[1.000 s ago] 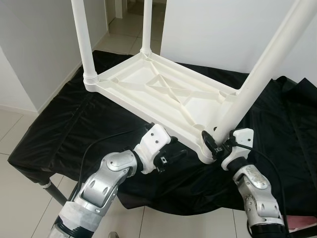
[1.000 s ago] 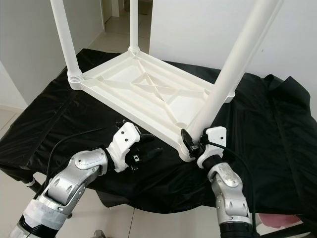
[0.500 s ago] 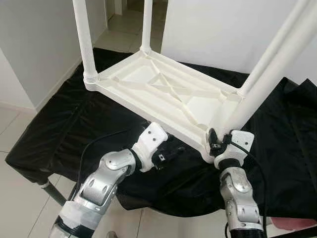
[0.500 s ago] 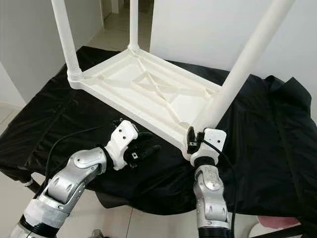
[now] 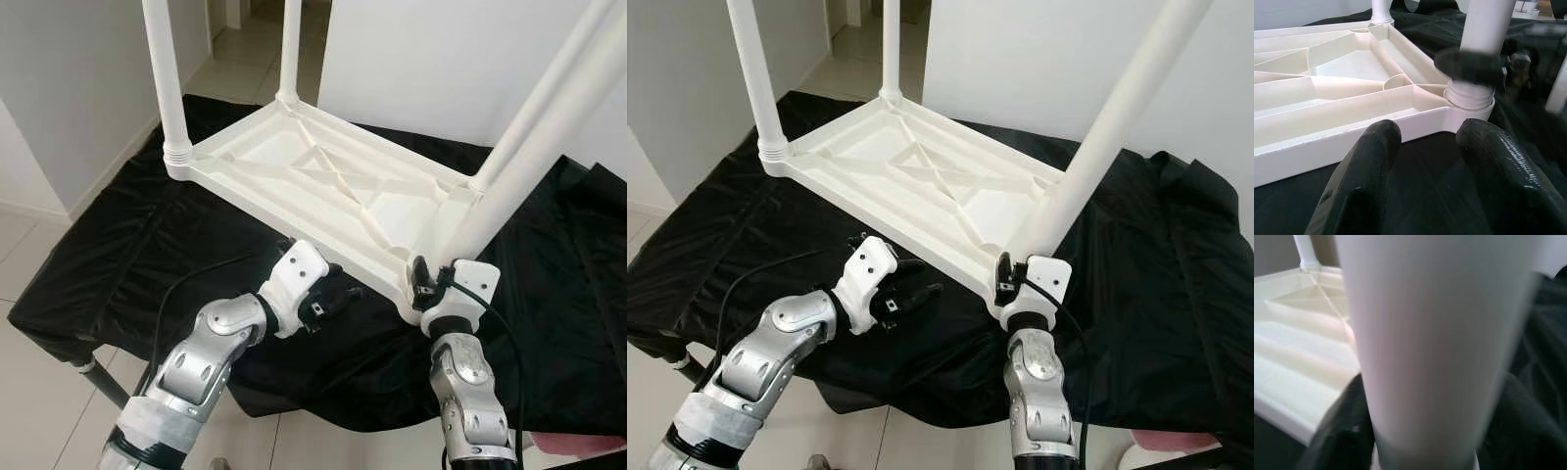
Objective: Building children table
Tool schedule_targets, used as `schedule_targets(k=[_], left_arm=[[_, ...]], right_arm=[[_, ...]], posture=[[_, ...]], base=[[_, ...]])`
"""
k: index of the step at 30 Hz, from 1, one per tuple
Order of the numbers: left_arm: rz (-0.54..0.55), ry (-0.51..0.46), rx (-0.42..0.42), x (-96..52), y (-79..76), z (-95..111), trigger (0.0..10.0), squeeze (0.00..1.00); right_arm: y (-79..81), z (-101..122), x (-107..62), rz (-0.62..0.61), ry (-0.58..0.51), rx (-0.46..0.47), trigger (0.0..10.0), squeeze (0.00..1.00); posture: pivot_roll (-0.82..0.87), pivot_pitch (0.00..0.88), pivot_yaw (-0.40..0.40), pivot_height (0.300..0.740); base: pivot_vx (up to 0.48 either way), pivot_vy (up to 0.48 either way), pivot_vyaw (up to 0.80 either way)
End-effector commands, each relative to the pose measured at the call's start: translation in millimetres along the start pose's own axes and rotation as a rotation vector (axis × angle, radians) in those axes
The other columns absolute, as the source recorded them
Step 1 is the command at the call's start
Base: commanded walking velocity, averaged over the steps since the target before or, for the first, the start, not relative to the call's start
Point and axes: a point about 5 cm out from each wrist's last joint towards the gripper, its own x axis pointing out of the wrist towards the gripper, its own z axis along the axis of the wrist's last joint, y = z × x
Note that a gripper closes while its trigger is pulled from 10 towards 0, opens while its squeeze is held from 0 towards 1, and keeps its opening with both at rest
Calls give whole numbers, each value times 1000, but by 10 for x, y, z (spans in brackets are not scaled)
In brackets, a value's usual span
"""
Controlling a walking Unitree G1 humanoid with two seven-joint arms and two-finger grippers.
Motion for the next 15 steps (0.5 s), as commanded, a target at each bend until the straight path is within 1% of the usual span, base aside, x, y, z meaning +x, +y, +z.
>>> schedule_targets(k=[1, 3, 4, 6, 7, 8, 9, 10, 11, 12, 13, 14, 15], left_arm=[[-3, -4, 14, 41, -12, 22, 10000, 0], [-2, 5, 19, 22, -2, 1, 10000, 0], [0, 7, 19, 17, 1, -3, 10000, 0], [0, 7, 19, 17, 1, -3, 10000, 0], [5, 9, 21, 10, 12, -9, 10000, 0], [11, 7, 24, 12, 18, -4, 10000, 0], [11, 7, 24, 12, 18, -4, 10000, 0], [15, 3, 25, 13, 21, 4, 10000, 0], [15, 3, 25, 13, 21, 4, 10000, 0], [18, -1, 24, 22, 12, 7, 10000, 0], [18, -1, 24, 22, 12, 7, 10000, 0], [17, -2, 23, 25, 8, 2, 10000, 0], [17, -2, 23, 25, 8, 2, 10000, 0]], right_arm=[[-65, -38, -29, 8, 8, 24, 10000, 1000], [-89, -7, -33, 19, -13, 18, 10000, 1000], [-108, 16, -33, 38, -29, -1, 10000, 1000], [-108, 16, -33, 38, -29, -1, 10000, 1000], [-155, 35, -25, 46, -43, -8, 10000, 1000], [-193, 48, -17, 94, -48, -5, 10000, 1000], [-193, 48, -17, 94, -48, -5, 10000, 1000], [-223, 64, -13, 137, -55, -9, 10000, 1000], [-223, 64, -13, 137, -55, -9, 10000, 1000], [-278, 59, 9, 255, -32, -10, 10000, 0], [-278, 59, 9, 255, -32, -10, 10000, 0], [-295, 55, 22, 294, -23, -12, 10000, 0], [-295, 55, 22, 294, -23, -12, 10000, 0]], posture=[[-14, 18, -72, 740], [-13, 17, -74, 740], [-10, 18, -81, 740], [-10, 18, -81, 740], [-9, 20, -85, 740], [-6, 16, -93, 740], [-6, 16, -93, 740], [-6, 17, -94, 740], [-6, 17, -94, 740], [-15, 24, -99, 740], [-15, 24, -99, 740], [-15, 24, -99, 740], [-15, 24, -99, 740]], base=[[0, 0, 0], [0, 0, 0], [0, 0, 0], [0, 0, 0], [0, 0, 0], [0, 0, 0], [0, 0, 0], [0, 0, 0], [0, 0, 0], [0, 0, 0], [0, 0, 0], [0, 0, 0], [0, 0, 0]])
